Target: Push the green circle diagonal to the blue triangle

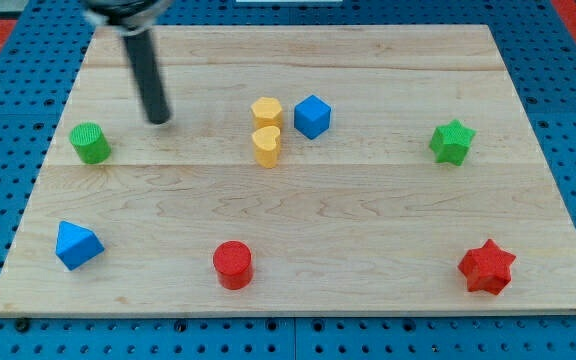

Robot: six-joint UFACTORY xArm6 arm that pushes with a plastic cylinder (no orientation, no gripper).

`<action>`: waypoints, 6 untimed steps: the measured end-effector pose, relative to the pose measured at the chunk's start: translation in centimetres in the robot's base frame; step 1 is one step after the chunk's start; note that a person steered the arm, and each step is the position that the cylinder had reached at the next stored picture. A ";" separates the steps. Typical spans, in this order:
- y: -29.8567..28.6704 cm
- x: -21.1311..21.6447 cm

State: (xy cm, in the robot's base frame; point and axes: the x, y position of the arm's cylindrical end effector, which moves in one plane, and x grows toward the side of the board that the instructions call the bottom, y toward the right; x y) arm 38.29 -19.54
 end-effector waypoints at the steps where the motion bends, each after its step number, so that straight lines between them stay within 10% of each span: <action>1: -6.4 0.3; 6: 4.2 12.7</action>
